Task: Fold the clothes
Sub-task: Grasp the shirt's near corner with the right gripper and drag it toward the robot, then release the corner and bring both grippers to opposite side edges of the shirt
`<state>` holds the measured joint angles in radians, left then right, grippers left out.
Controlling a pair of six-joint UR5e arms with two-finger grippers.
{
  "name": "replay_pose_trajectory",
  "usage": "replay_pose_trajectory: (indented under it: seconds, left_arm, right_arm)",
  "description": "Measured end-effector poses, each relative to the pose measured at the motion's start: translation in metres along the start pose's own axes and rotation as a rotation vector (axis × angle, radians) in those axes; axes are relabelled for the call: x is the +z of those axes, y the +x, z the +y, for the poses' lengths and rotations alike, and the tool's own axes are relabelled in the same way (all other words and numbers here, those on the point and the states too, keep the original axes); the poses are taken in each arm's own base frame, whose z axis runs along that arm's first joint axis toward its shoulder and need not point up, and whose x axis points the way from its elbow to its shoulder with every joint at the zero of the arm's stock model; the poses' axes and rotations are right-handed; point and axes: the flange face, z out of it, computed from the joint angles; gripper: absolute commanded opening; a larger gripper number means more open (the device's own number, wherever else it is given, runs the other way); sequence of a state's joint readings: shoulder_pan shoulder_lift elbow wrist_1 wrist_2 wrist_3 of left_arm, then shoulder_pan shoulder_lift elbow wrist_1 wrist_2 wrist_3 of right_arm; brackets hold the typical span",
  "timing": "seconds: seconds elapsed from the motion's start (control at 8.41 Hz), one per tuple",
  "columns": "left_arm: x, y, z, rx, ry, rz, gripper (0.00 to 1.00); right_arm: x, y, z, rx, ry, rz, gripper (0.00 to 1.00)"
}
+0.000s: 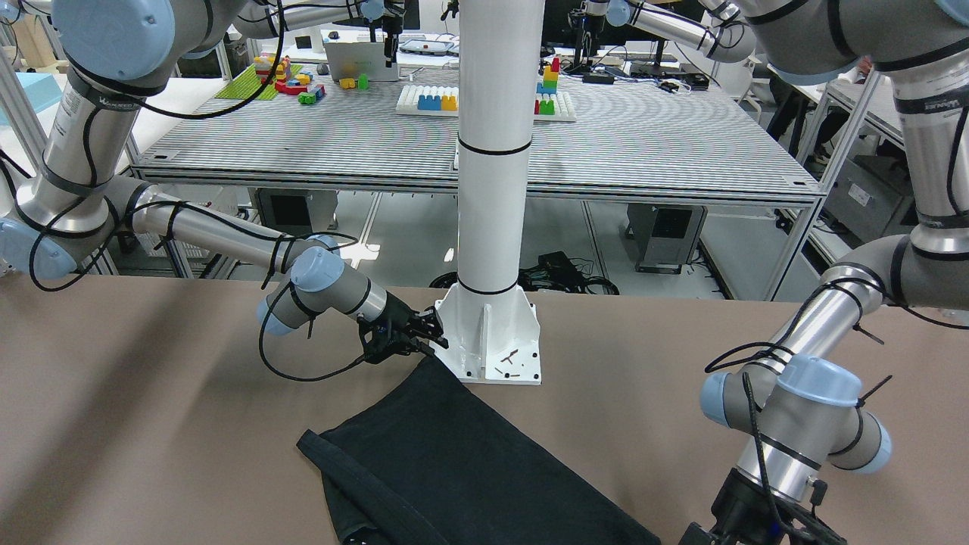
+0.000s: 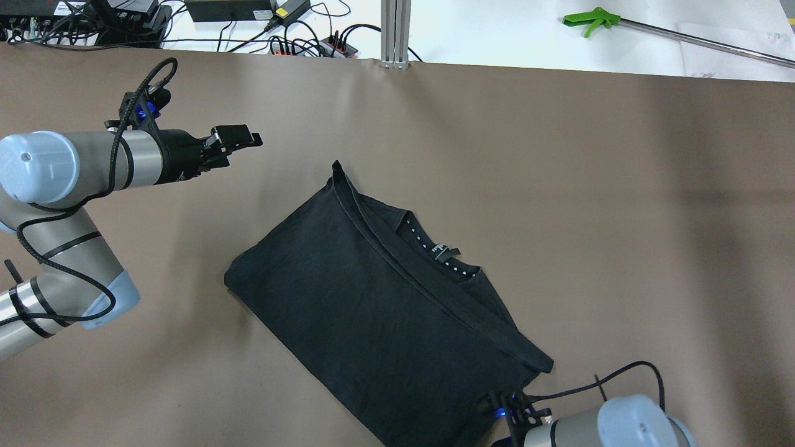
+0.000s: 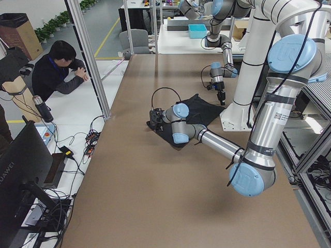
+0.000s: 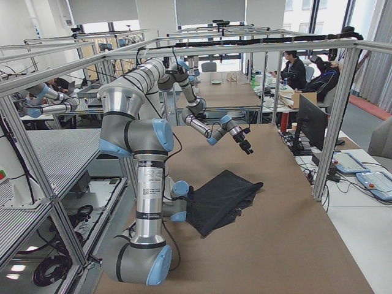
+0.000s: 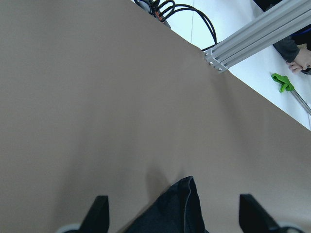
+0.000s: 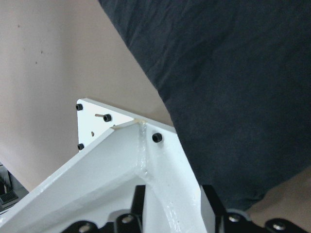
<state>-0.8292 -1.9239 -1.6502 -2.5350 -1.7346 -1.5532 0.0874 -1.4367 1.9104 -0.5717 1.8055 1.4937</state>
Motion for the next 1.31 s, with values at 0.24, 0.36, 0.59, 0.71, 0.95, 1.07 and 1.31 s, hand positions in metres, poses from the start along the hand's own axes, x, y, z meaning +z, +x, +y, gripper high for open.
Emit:
replay_pose_trajectory:
  seconds: [0.24,0.36,0.59,0.71,0.95,1.07,1.31]
  left_arm:
    - [0.000,-0.001,0.004,0.001,-0.014,-0.001,0.94]
    - [-0.002,0.000,0.008,0.000,-0.040,0.001,0.94]
    - [-0.010,-0.005,0.026,-0.011,-0.116,-0.026,0.94]
    - [-0.015,-0.014,0.043,-0.015,-0.148,-0.056,0.94]
    - [-0.010,-0.040,0.087,-0.009,-0.183,-0.120,0.94]
    - [-0.001,-0.052,0.108,0.001,-0.188,-0.150,0.94]
    - [0.018,-0.078,0.126,0.023,-0.191,-0.202,0.94]
  right_arm:
    - [-0.011,0.016,-0.023,0.009,0.107,0.037,0.94]
    - [-0.027,0.026,-0.053,0.018,0.162,0.067,0.94]
    - [-0.069,0.041,-0.115,0.061,0.237,0.138,0.94]
    - [-0.087,0.046,-0.138,0.081,0.268,0.160,0.94]
    - [-0.113,0.049,-0.171,0.104,0.333,0.186,0.94]
    - [-0.120,0.047,-0.182,0.101,0.355,0.195,0.94]
    - [-0.125,0.044,-0.191,0.086,0.372,0.205,0.94]
